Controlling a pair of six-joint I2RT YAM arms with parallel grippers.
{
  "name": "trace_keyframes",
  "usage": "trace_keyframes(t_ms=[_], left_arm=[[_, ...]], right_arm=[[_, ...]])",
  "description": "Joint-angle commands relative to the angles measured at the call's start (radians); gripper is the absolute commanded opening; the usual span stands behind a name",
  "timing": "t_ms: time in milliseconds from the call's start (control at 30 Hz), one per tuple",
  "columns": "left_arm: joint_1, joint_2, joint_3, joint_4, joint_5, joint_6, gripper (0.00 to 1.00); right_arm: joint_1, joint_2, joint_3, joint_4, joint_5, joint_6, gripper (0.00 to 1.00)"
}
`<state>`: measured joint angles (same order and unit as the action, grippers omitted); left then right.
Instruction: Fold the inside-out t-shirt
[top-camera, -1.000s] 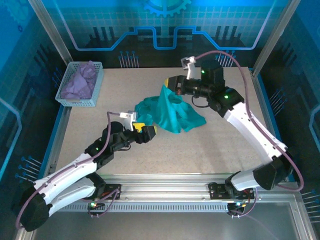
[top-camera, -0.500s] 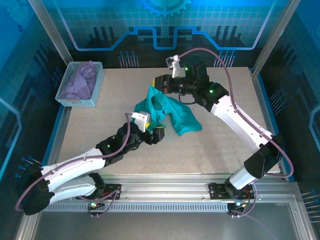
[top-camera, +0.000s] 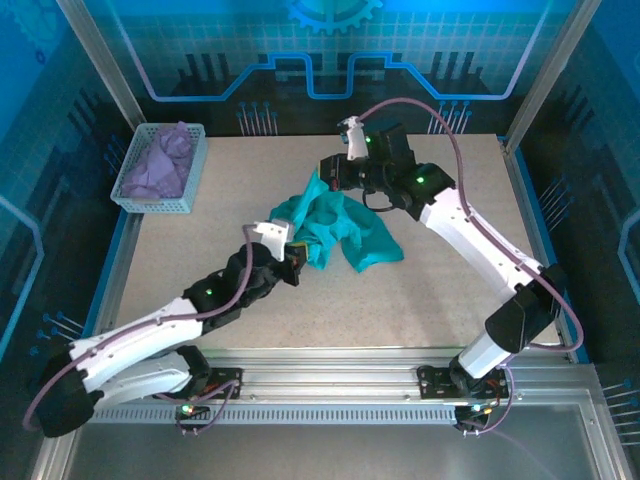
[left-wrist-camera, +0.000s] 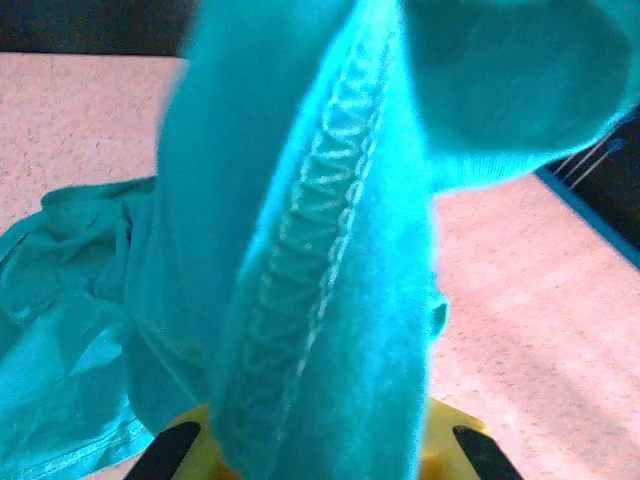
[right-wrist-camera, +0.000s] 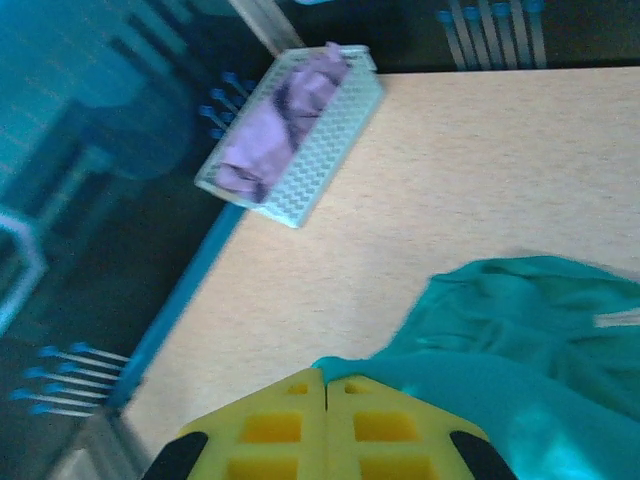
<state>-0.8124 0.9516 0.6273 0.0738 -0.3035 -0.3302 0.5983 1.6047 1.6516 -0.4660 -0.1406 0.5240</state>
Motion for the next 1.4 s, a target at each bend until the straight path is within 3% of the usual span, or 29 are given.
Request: trace_keyframes(t_ms=[0, 233, 367, 467, 600, 700, 867, 1200, 1367], left_arm=[[0.043, -0.071, 0.000, -0.028, 0.111, 0.009, 0.00], [0.119, -0.079, -0.009, -0.043, 0.179, -0.037, 0.00], [0.146, -0.075, -0.011, -0.044, 0.203, -0.050, 0.00], [0.162, -0.075, -0.014, -0.054, 0.212, -0.049, 0.00], [0.173, -0.086, -0.034, -0.065, 0.234, -0.021, 0.00], [0.173, -0.095, -0.065, -0.067, 0.245, 0.002, 0.00], [0.175, -0.108, -0.127, -0.078, 0.270, 0.000, 0.00], [0.173, -0.122, -0.361, -0.126, 0.350, -0.292, 0.00], [0.173, -0.158, -0.366, -0.184, 0.317, -0.277, 0.00]], right_arm=[[-0.009, 0.055, 0.032, -0.106, 0.163, -0.130, 0.02], [-0.010, 0.150, 0.076, -0.174, 0.200, -0.227, 0.12], [-0.031, 0.168, 0.067, -0.240, 0.208, -0.275, 0.27], [-0.073, 0.083, -0.098, -0.186, 0.166, -0.276, 0.43], [-0.160, -0.009, -0.372, 0.015, -0.073, -0.219, 0.58], [-0.166, 0.057, -0.382, 0.044, -0.167, -0.197, 0.61], [-0.158, 0.167, -0.310, 0.038, -0.206, -0.210, 0.64], [-0.041, 0.287, -0.187, -0.096, -0.029, -0.323, 0.62], [-0.004, 0.355, -0.123, -0.115, -0.053, -0.343, 0.61]])
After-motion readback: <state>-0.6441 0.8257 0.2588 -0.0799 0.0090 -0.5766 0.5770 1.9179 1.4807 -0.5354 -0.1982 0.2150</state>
